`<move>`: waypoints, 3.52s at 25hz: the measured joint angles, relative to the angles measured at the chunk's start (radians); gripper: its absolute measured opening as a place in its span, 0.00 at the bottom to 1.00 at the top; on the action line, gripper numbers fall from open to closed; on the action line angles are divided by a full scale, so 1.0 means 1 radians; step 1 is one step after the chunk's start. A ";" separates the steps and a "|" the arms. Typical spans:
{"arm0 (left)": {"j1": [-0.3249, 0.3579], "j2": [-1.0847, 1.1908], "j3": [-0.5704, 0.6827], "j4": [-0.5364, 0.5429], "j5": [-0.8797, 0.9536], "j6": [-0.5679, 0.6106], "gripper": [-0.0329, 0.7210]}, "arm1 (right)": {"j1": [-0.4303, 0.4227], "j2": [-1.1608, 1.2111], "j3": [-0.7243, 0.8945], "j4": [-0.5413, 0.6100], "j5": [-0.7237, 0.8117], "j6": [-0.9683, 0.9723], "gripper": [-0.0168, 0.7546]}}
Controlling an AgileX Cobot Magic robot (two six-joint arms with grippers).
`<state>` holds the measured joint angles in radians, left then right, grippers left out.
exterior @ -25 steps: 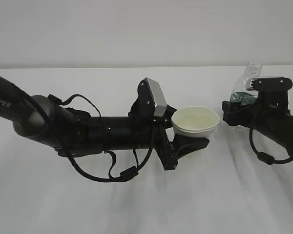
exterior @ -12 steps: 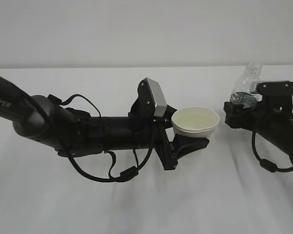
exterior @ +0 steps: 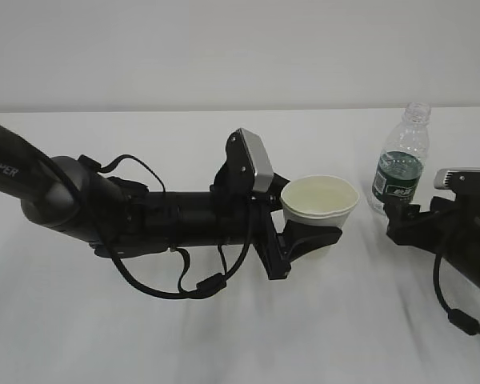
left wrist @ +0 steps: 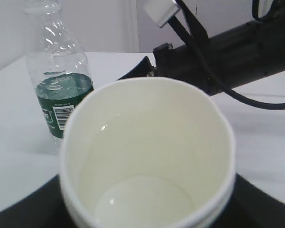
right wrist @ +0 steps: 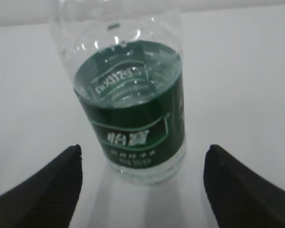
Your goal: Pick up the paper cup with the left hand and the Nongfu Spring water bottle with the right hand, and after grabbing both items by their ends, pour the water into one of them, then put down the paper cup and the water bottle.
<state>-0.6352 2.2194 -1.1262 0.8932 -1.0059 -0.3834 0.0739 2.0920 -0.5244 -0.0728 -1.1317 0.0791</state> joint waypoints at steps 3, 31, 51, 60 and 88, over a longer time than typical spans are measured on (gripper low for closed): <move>0.000 0.000 0.000 0.000 0.004 0.000 0.67 | 0.000 -0.031 0.049 0.000 0.000 0.006 0.80; 0.203 -0.044 0.021 -0.122 0.048 0.000 0.67 | 0.000 -0.559 0.409 -0.027 -0.011 0.083 0.80; 0.478 -0.097 0.198 -0.252 -0.079 0.119 0.65 | 0.000 -0.559 0.409 -0.035 -0.011 0.085 0.79; 0.486 -0.099 0.266 -0.368 -0.109 0.209 0.65 | 0.000 -0.559 0.409 -0.057 -0.011 0.085 0.79; 0.486 -0.015 0.319 -0.472 -0.113 0.264 0.61 | 0.000 -0.559 0.409 -0.078 -0.011 0.085 0.79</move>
<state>-0.1495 2.2047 -0.8070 0.4209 -1.1191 -0.1191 0.0739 1.5332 -0.1150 -0.1510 -1.1423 0.1640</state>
